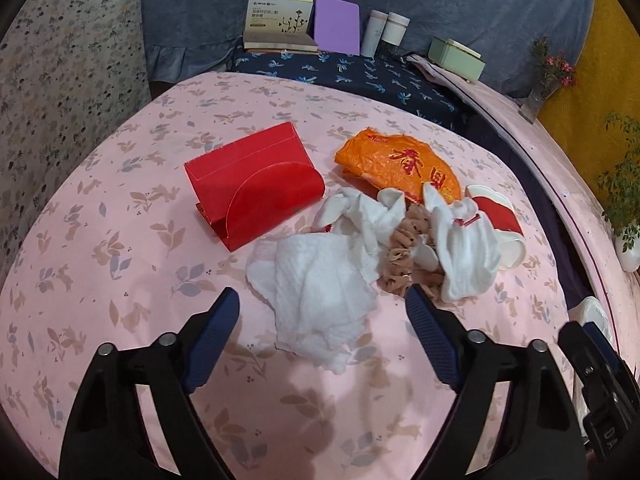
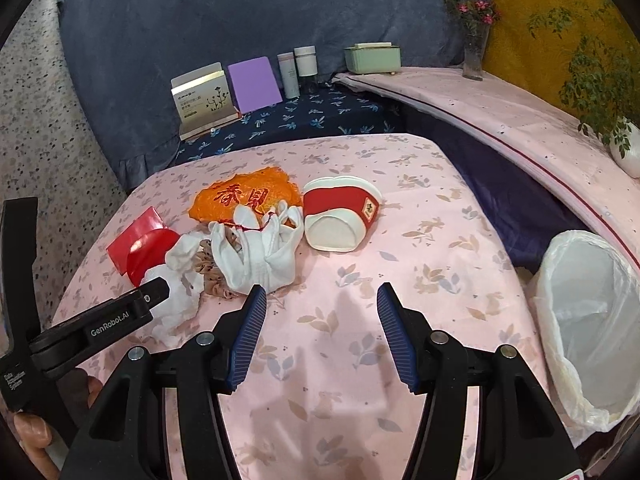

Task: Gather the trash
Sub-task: 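Grasp the white tissue with the left gripper while the right grasps the white glove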

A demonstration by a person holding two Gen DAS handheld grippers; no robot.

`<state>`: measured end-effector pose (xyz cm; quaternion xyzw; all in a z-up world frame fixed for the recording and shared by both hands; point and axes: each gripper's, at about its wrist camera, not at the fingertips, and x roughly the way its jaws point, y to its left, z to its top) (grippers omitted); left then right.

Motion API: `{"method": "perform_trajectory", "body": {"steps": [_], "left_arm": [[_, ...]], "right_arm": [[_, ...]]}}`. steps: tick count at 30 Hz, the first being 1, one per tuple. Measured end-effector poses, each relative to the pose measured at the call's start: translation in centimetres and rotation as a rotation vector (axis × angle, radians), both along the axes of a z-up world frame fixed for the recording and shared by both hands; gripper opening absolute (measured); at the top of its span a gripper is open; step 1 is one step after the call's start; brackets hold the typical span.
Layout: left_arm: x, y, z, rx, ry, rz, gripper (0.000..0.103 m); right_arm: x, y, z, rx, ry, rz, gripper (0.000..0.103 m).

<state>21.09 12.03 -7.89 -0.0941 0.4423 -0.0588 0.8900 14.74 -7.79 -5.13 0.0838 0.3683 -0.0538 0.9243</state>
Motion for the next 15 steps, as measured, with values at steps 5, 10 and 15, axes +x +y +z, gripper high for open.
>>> {"method": "perform_trajectory", "body": {"steps": [5, 10, 15], "left_arm": [[1.1, 0.3, -1.1, -0.021, 0.025, -0.020, 0.064], [1.5, 0.1, -1.8, -0.037, 0.039, -0.052, 0.044], [1.6, 0.3, -2.1, -0.063, 0.040, -0.062, 0.026]], "right_arm": [[2.7, 1.2, -1.5, 0.009, 0.026, 0.021, 0.056], [5.1, 1.7, -2.5, 0.018, 0.046, 0.026, 0.054], [6.9, 1.8, -3.5, 0.033, 0.066, 0.023, 0.043]]}}
